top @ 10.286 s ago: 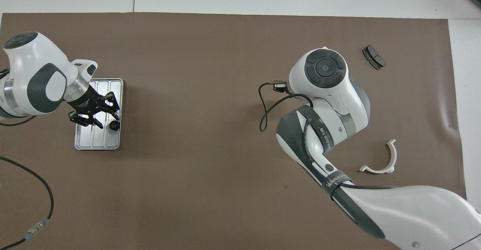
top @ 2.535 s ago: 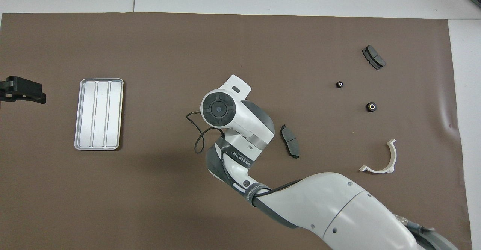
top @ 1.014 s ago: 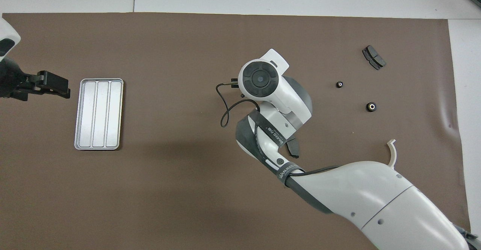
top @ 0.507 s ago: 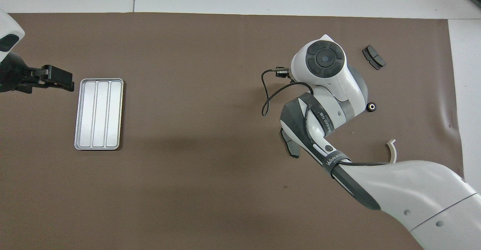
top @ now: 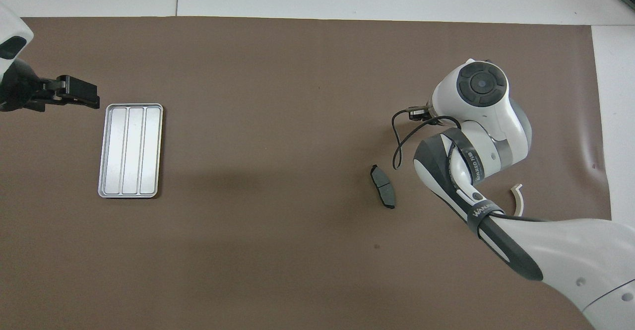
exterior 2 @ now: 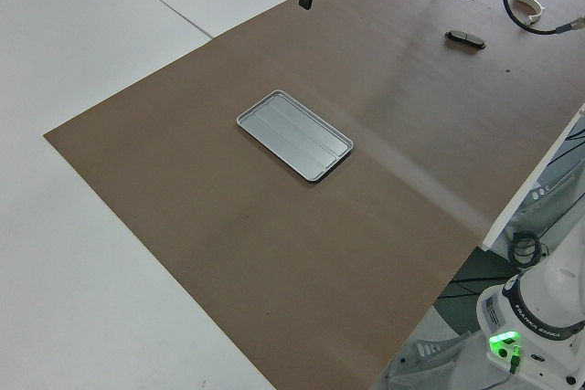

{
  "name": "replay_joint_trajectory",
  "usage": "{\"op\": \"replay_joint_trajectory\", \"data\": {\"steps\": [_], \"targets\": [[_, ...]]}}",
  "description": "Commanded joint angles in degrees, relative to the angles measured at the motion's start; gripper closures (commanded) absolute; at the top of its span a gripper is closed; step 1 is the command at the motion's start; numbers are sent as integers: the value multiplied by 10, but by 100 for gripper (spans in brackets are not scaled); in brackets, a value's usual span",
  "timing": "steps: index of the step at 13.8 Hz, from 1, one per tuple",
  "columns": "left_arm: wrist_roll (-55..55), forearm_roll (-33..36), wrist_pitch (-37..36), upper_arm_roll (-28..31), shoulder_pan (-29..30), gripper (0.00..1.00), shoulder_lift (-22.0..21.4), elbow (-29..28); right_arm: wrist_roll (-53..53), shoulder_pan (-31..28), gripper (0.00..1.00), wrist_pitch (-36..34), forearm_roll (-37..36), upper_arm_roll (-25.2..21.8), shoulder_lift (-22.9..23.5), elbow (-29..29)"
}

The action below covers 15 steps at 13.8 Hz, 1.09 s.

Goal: Place bearing gear from tray to pile
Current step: 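Carry the gear to the pile and lower it beside the others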

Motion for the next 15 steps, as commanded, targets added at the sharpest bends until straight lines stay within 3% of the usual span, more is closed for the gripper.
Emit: {"op": "replay_joint_trajectory", "data": {"steps": [1,15], "targets": [[9,-4,7,6,1,0,9,13,-31,-17,98,1,14,9,-30,-30],[9,-4,5,14,14,0,5,13,-77,-21,98,-28,42,9,-85,-31]]}}
